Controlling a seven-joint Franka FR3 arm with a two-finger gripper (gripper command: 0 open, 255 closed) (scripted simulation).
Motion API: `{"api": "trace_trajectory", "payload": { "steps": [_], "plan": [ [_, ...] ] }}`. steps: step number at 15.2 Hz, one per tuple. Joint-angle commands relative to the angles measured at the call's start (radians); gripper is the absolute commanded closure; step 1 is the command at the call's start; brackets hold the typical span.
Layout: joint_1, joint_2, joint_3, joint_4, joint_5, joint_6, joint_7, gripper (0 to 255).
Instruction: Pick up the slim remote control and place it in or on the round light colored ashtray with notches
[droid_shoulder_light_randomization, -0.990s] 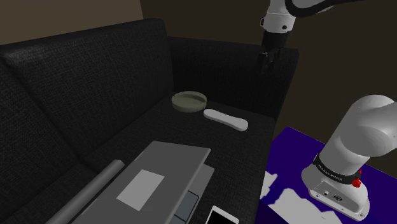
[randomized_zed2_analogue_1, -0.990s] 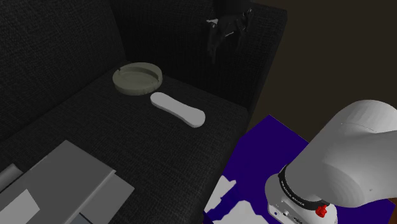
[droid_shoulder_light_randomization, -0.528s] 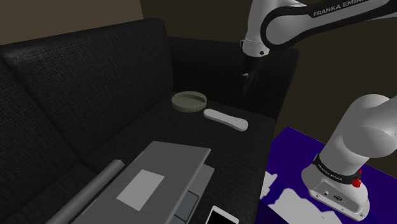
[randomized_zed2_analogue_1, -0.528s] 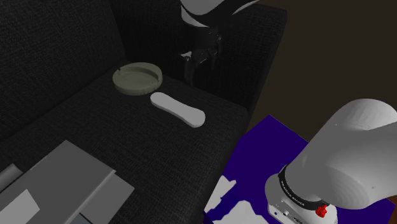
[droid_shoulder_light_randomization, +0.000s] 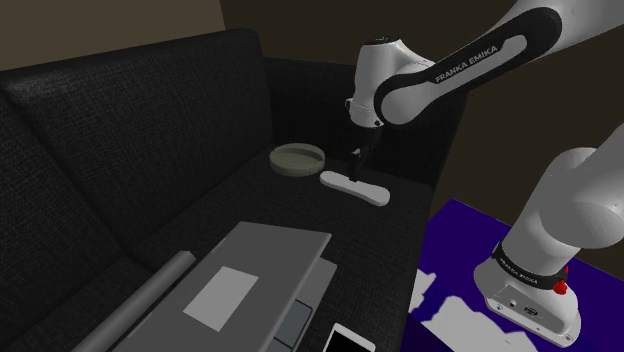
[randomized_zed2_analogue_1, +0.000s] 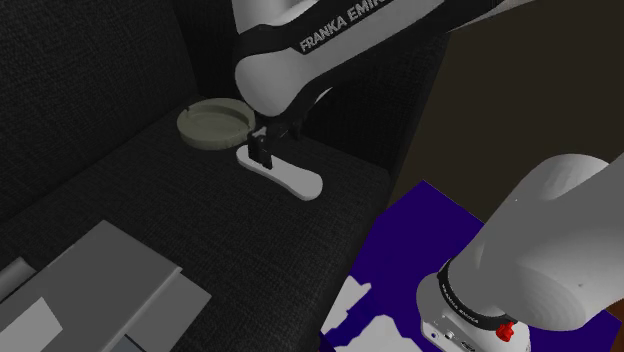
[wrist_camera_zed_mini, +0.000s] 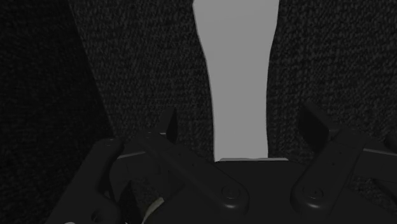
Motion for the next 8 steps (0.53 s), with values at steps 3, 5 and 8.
{"api": "trace_trajectory", "payload": {
  "steps": [3, 5, 8],
  "plan": [
    [0.003, 0.069, 0.017, -0.012, -0.017, 0.087, 0.008, 0],
    [0.001, 0.091, 0.019, -0.022, -0.022, 0.118, 0.012, 0],
    [-0.003, 0.125, 0.022, -0.035, -0.032, 0.164, 0.019, 0]
  ]
}}
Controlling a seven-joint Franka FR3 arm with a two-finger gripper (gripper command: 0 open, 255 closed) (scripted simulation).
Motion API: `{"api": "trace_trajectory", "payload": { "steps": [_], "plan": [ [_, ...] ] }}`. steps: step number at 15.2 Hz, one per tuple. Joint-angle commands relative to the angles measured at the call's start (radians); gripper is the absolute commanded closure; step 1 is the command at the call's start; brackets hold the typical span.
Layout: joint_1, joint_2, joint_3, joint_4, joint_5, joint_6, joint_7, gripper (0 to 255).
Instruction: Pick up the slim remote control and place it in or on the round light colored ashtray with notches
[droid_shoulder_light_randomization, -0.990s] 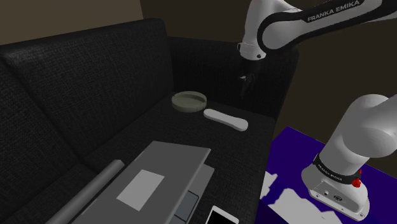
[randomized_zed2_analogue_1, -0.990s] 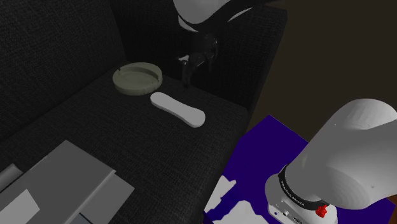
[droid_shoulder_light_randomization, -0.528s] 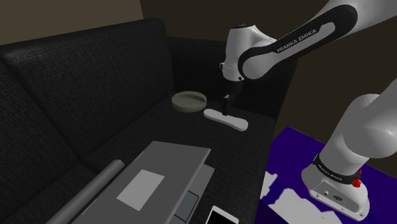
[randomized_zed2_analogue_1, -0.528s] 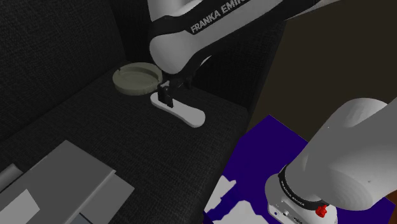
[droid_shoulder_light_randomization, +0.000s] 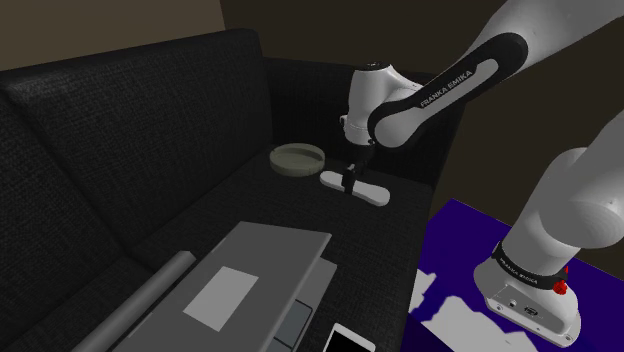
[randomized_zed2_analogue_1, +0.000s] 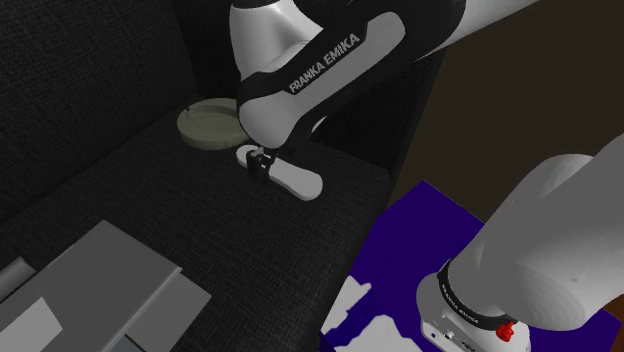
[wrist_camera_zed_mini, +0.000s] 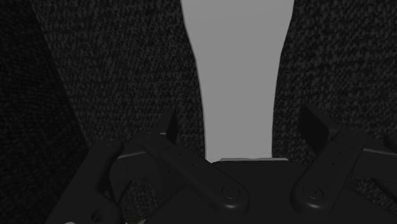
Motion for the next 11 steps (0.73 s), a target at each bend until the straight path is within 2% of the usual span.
{"api": "trace_trajectory", "payload": {
  "steps": [1, 8, 9, 11],
  "plan": [
    [-0.001, 0.02, 0.003, -0.009, -0.005, 0.029, 0.007, 0],
    [-0.001, 0.019, 0.003, -0.009, -0.005, 0.029, 0.007, 0],
    [-0.001, 0.019, 0.003, -0.009, -0.005, 0.029, 0.007, 255],
    [-0.001, 0.019, 0.003, -0.009, -0.005, 0.029, 0.007, 255]
  ]
}}
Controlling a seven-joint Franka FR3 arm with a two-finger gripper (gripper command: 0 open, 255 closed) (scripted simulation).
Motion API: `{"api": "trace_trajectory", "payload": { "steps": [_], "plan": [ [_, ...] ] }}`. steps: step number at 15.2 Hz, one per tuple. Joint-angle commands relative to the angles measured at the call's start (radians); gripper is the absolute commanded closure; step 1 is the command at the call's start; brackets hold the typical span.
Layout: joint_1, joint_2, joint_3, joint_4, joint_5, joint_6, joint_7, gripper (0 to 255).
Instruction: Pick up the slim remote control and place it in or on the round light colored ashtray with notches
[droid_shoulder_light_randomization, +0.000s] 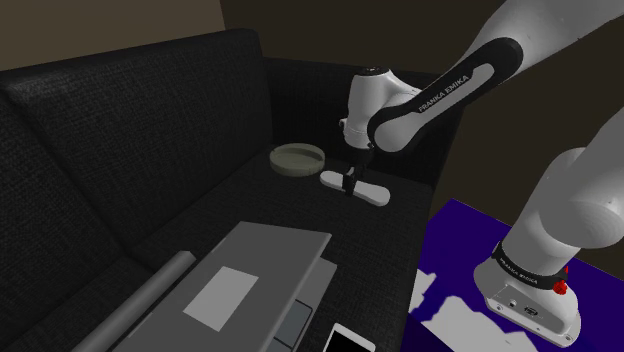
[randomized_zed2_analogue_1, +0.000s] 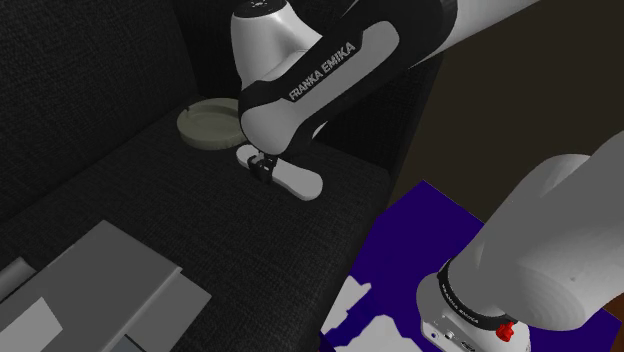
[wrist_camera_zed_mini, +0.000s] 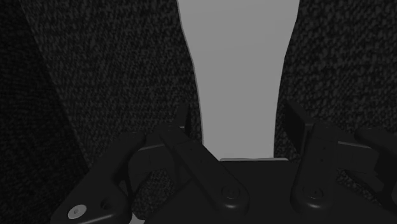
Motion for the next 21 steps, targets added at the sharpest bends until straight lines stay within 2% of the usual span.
{"api": "trace_trajectory", "payload": {
  "steps": [1, 7, 21],
  "plan": [
    [0.0, 0.0, 0.0, 0.0, 0.0, 0.0, 0.0, 255],
    [0.0, 0.0, 0.0, 0.0, 0.0, 0.0, 0.0, 255],
    [0.01, -0.128, -0.016, 0.089, 0.029, -0.215, -0.029, 255]
  ]
}}
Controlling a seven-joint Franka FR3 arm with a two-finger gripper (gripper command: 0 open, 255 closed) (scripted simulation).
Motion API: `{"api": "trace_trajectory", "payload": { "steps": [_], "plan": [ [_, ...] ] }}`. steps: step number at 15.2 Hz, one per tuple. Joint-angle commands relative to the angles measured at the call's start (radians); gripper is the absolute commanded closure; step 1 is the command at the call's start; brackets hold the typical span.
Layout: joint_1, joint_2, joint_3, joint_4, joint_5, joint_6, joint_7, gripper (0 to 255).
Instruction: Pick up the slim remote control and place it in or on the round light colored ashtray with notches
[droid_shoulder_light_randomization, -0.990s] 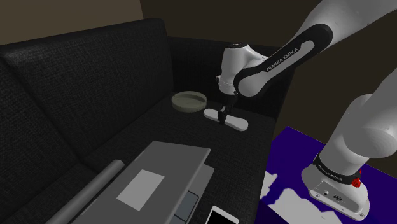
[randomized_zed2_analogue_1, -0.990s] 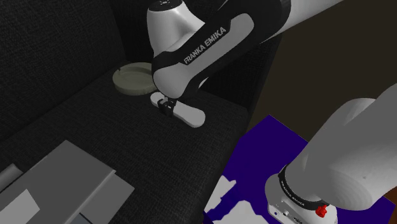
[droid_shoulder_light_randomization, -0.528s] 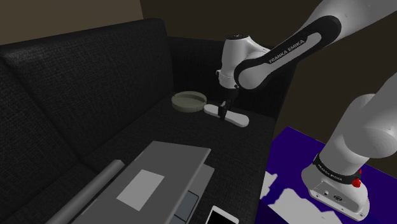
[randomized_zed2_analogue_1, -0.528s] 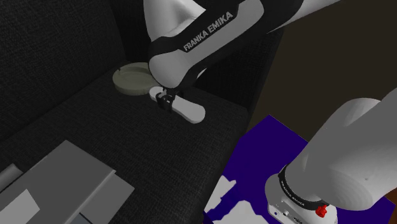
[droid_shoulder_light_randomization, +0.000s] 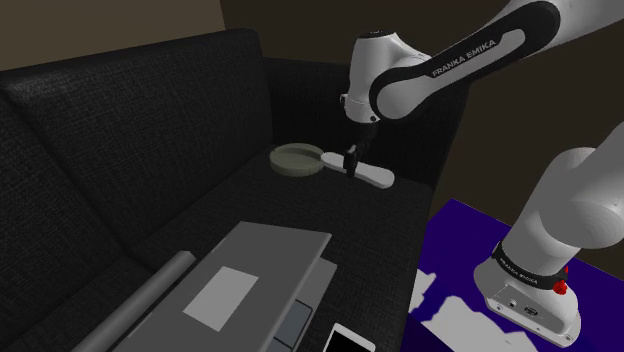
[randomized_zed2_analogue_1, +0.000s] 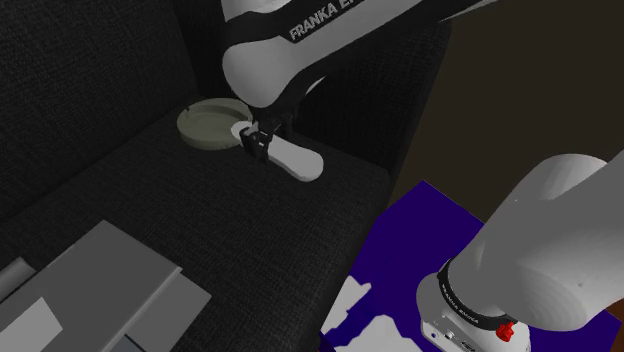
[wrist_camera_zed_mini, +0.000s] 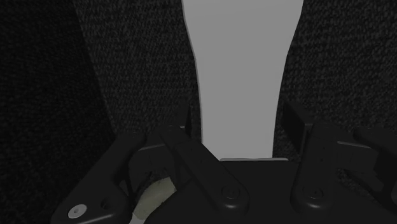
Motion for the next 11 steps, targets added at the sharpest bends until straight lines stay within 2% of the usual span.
{"api": "trace_trajectory", "payload": {
  "steps": [1, 8, 11],
  "plan": [
    [0.001, -0.017, -0.003, 0.013, 0.003, -0.03, -0.004, 255],
    [0.002, -0.058, -0.01, 0.074, 0.007, -0.132, -0.011, 255],
    [-0.015, 0.063, -0.01, 0.191, -0.018, -0.128, -0.011, 255]
  ]
}}
